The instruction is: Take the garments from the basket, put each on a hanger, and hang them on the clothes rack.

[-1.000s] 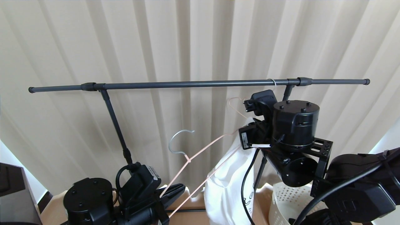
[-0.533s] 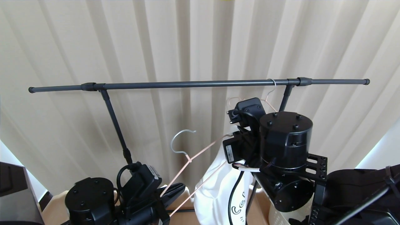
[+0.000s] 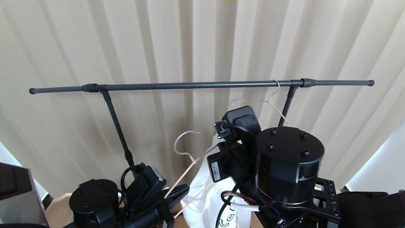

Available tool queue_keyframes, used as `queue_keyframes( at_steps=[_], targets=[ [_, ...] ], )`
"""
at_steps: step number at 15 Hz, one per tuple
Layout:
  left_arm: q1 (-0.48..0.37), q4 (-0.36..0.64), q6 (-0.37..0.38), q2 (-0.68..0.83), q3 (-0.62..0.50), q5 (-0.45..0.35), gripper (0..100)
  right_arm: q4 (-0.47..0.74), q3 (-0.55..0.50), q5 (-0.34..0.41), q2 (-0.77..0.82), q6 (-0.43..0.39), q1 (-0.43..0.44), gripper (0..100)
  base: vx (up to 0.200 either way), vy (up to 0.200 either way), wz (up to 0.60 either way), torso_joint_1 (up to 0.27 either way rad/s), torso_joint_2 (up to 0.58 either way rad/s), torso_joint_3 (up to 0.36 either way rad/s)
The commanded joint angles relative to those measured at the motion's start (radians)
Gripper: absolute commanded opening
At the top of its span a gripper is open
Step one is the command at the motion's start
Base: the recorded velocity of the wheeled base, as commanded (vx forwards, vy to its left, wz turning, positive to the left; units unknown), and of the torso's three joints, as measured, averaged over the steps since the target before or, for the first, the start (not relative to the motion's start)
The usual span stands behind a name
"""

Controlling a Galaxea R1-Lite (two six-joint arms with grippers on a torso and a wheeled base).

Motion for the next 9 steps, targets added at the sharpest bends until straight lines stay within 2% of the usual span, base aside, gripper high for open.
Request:
queue_keyframes(
  at_steps=[1,7,8,9],
  targets=[
    [0.0,0.0,0.0,0.006,-0.011,0.011,0,-0.02,0.0,-0.001,0.002,0.012,0.032,0,0.0,0.0,0.0,0.0,0.0,0.0],
    [0.0,0.0,0.002,0.011,-0.034,0.028,0,-0.097,0.02,-0.001,-0.003,0.012,0.047,0,0.0,0.0,0.0,0.0,0.0,0.0],
    [0.0,0.0,0.002,0.011,-0.034,0.028,0,-0.103,0.025,-0.001,-0.003,0.012,0.047,100,0.0,0.0,0.0,0.0,0.0,0.0],
    [0.0,0.0,0.003,0.005,-0.034,0.028,0,-0.114,0.026,-0.001,-0.005,0.007,0.036,100,0.0,0.0,0.0,0.0,0.0,0.0]
  ],
)
